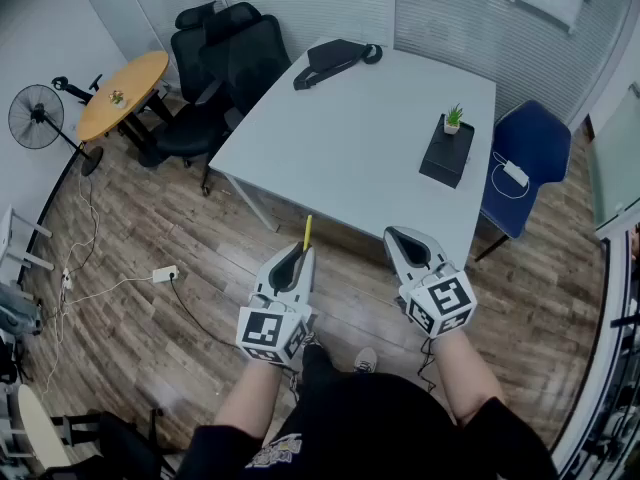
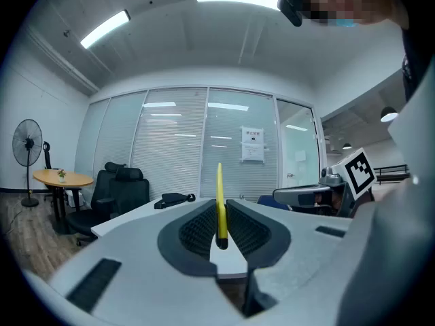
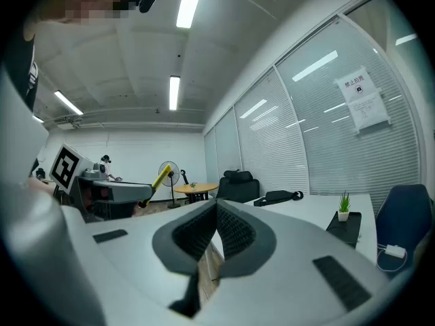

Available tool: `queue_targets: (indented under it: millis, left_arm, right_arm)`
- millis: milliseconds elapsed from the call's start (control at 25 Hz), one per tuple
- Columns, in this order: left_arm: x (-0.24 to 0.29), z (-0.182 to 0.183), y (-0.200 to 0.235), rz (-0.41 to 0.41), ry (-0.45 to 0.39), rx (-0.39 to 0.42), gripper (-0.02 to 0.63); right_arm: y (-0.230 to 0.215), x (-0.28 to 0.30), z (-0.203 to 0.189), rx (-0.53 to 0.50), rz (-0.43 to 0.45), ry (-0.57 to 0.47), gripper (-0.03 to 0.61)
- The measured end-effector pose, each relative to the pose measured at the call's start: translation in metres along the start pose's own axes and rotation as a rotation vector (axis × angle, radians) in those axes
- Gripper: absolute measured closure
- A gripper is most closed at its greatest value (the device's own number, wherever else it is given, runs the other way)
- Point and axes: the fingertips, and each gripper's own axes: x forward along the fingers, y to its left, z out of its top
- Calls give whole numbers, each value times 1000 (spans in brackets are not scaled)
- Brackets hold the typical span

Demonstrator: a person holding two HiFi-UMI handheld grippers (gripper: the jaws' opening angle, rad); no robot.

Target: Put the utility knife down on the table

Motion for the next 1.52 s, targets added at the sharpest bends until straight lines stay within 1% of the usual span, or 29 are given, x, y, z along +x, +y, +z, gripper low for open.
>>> queue_targets:
  millis: [400,640,1040,1520]
  left_arm:
    - [4,0,4,-2,1,-7,566]
    - [5,-1,17,-6,9,-16,566]
    - [1,3,60,-7,5,-31,566]
    - [11,7,127,-45,8,-48,566]
  right_arm:
    - [-3,3,0,10,-5,-11,575]
    - [2,17,0,6,-9,-9,574]
    - [21,54,4,8,-10,-1,569]
    - [38,113,10,10,-57,10,568]
